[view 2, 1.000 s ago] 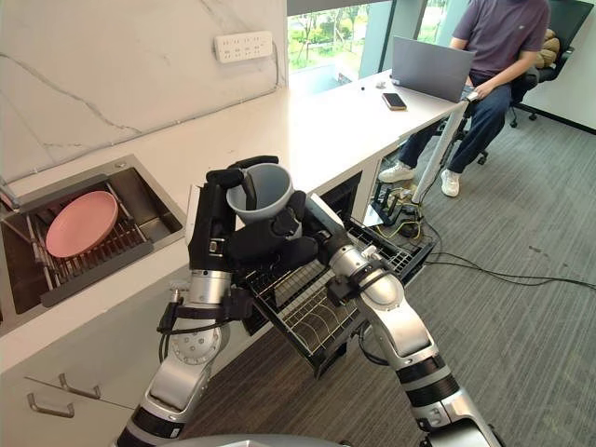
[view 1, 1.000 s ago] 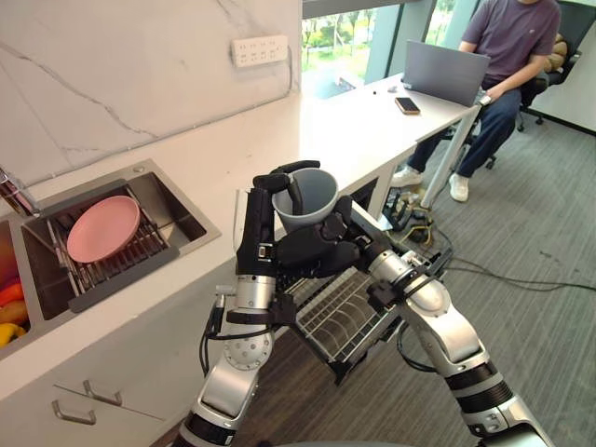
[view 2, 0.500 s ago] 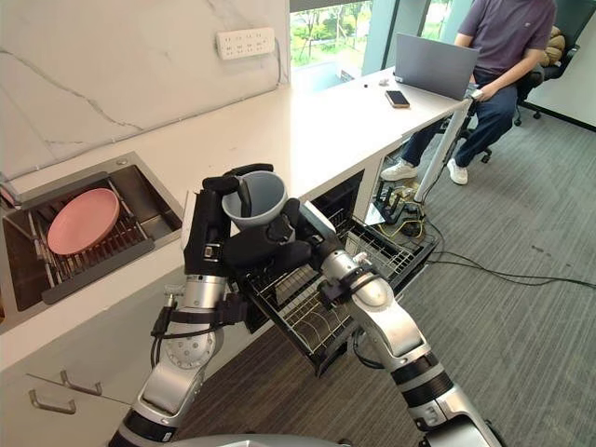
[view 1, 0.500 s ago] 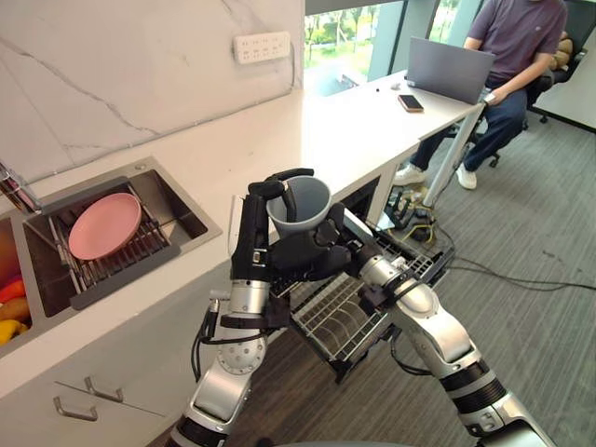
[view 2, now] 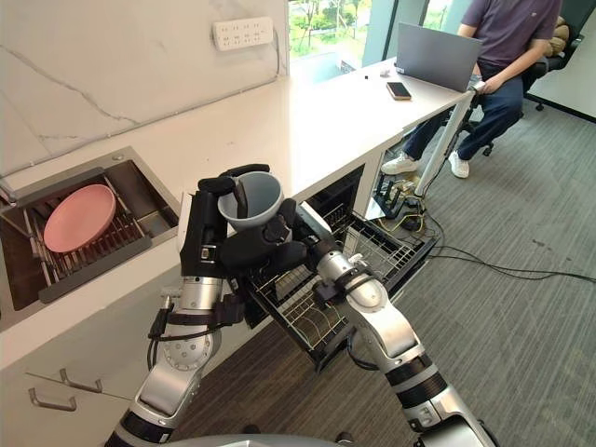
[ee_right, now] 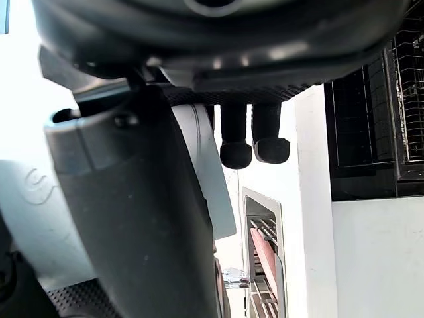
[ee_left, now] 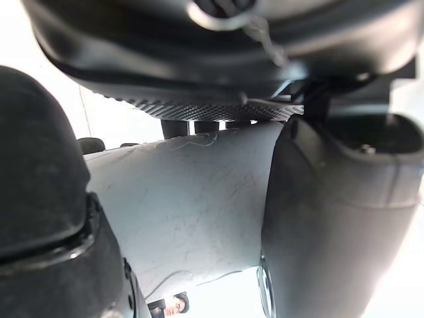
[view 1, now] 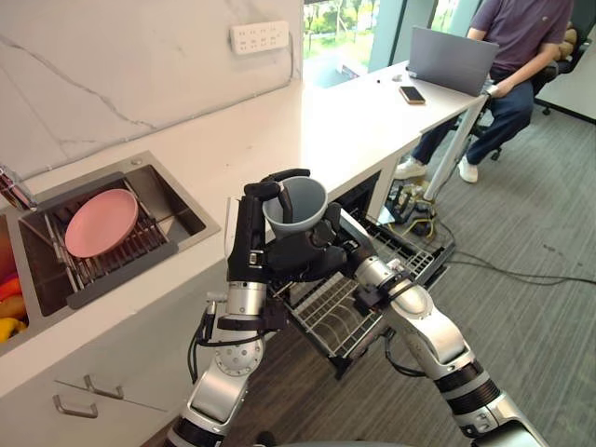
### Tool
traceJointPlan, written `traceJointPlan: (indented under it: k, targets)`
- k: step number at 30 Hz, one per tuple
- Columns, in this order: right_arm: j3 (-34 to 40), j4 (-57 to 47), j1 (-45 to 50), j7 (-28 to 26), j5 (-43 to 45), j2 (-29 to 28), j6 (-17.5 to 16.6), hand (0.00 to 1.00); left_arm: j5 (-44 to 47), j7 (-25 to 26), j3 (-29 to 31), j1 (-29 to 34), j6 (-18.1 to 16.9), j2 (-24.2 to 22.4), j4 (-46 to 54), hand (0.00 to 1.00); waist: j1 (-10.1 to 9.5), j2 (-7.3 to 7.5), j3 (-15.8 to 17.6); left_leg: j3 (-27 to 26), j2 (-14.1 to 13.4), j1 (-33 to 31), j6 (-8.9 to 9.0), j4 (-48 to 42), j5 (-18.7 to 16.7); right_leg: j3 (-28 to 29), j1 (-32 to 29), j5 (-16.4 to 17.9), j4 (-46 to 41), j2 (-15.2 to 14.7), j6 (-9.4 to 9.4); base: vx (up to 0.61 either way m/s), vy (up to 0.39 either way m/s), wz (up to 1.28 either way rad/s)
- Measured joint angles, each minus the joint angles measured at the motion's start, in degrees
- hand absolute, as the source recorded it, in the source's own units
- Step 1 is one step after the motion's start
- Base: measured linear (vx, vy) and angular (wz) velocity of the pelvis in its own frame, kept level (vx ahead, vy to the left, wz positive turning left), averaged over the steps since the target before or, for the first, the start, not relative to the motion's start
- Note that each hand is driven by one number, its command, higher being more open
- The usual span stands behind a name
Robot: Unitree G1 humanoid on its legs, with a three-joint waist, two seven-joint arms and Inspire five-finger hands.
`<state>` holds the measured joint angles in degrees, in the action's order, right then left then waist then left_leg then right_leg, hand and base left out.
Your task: Walk over to the sink, pick up the cup, carry it to the dishwasher, place the cup inside the dishwasher, then close the dishwasher door
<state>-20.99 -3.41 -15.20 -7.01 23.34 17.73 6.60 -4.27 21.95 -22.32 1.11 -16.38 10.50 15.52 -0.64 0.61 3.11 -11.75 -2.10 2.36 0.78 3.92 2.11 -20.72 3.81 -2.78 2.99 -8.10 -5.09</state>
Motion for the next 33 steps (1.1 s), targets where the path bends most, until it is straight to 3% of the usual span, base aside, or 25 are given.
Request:
traceJointPlan:
  k: [13,33]
  targets:
    - [3.0,2.7,0.0,9.3,-0.9,-3.4,0.0,0.00,2.7,-0.8,-5.3,3.1,-1.5,-1.0,0.0,1.00,-0.02,0.01,0.1,-0.1,0.0,0.2,0.00,0.0,0.0,0.1,0.1,0.0,0.0,0.0,0.00,0.00,0.000,0.00]
    - [4.5,2.7,-1.6,13.5,-0.4,-5.5,-0.5,0.00,3.2,-1.3,-6.3,2.3,-1.2,-2.5,0.1,1.00,-0.16,0.01,0.1,-0.1,0.0,0.5,0.00,0.0,0.0,0.1,0.5,0.0,0.0,0.0,-0.01,0.00,0.000,0.00]
